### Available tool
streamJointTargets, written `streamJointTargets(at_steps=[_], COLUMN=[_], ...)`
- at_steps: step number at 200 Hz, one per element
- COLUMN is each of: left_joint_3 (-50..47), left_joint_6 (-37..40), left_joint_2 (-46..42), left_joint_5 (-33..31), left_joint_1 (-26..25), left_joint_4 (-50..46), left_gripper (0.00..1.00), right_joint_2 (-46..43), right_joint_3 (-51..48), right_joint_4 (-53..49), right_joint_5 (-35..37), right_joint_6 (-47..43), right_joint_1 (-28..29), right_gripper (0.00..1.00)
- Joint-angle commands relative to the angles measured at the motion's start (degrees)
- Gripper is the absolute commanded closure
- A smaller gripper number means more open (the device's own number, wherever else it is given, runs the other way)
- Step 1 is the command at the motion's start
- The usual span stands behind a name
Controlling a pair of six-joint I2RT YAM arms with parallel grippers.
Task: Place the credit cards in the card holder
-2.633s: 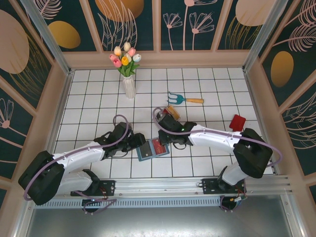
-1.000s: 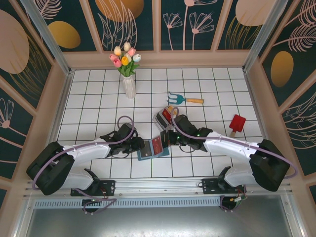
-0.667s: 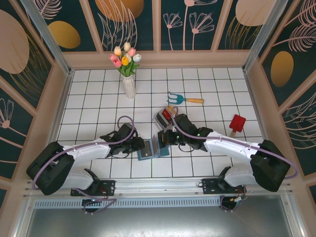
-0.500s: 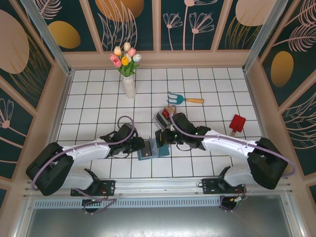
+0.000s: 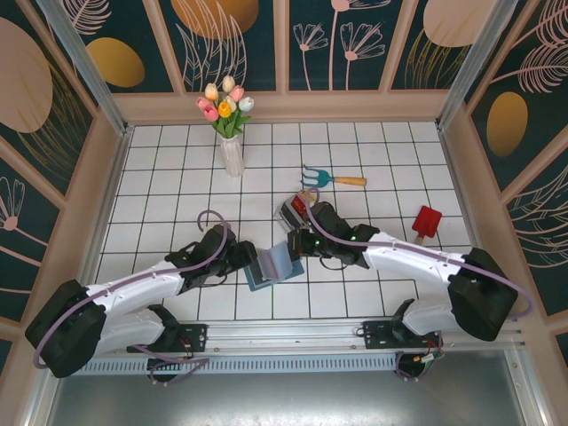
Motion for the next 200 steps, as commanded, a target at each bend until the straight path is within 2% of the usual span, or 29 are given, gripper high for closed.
streamJointTargets(at_steps=[1,36,66,91,109,135,175,200], left_joint_3=[-0.5,-0.2,-0.1,-2.2,-4.4,-5.6,-3.3,-2.1], left_joint_6=[0.2,0.1,-1.6,-3.6,-3.8,-2.9,-0.3,0.5], left_joint_2=[-0.7,0.5,0.1,-4.0,-6.8,-6.1,1.8,5.9], left_joint_5=[-0.6,-0.1,-2.5,-4.5,-3.3,0.9,6.5,7.2], left_joint_1=[-0.2,-0.2,-0.3,-0.3,-0.2,-0.2,-0.3,-0.3], left_joint_4=[1.8,3.2,-0.3,-1.8,0.9,5.2,7.9,7.7], left_gripper=[0.36,0.36,0.38,0.35,0.30,0.28,0.36,0.50], right_joint_2=[-5.6,-5.6,1.8,6.3,7.9,9.7,11.1,12.3], right_joint_3=[0.4,-2.1,-0.9,-1.6,-2.8,-4.7,-7.1,-9.4], right_joint_4=[-1.8,6.6,7.0,11.3,15.1,18.6,21.8,26.2], right_joint_5=[5.2,-2.3,-6.1,-10.4,-13.4,-14.8,-14.8,-17.6], right_joint_6=[-1.0,-0.6,-1.1,-1.3,-1.0,-0.4,-0.1,1.1], right_joint_1=[0.1,0.9,1.3,1.8,1.8,1.8,1.3,0.7], right_gripper=[0.95,0.95,0.96,0.97,0.97,0.97,0.97,0.97])
